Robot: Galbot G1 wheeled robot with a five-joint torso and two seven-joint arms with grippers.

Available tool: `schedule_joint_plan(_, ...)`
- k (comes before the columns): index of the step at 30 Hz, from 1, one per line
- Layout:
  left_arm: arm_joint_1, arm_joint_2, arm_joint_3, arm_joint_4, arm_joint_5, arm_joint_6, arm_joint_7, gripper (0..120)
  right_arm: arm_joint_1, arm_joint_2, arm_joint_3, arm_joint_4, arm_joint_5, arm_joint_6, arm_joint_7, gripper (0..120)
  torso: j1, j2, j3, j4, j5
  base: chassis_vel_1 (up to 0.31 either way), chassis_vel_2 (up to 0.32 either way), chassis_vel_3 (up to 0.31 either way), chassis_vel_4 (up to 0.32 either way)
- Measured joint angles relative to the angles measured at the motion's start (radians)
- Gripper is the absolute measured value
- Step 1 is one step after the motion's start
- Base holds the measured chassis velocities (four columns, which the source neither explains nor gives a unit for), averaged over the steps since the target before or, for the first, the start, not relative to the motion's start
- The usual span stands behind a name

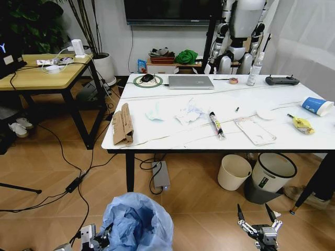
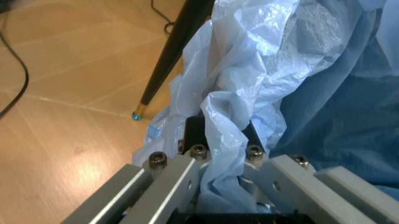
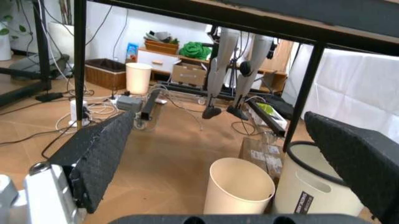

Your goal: Pick up the trash bin and place the trash from the table into it.

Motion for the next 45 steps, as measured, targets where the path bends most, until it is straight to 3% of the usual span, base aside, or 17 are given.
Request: schedule_joint_plan(45, 0.025, -0.022, -0.006, -0.052, 0.006, -0.024, 0.011, 0, -0.021, 0.0, -0.007, 0.061, 0.001, -0.009, 0.002, 100, 0.096, 0.222, 0.125, 0.0, 0.0, 0.0, 0.0, 0.0, 0.0)
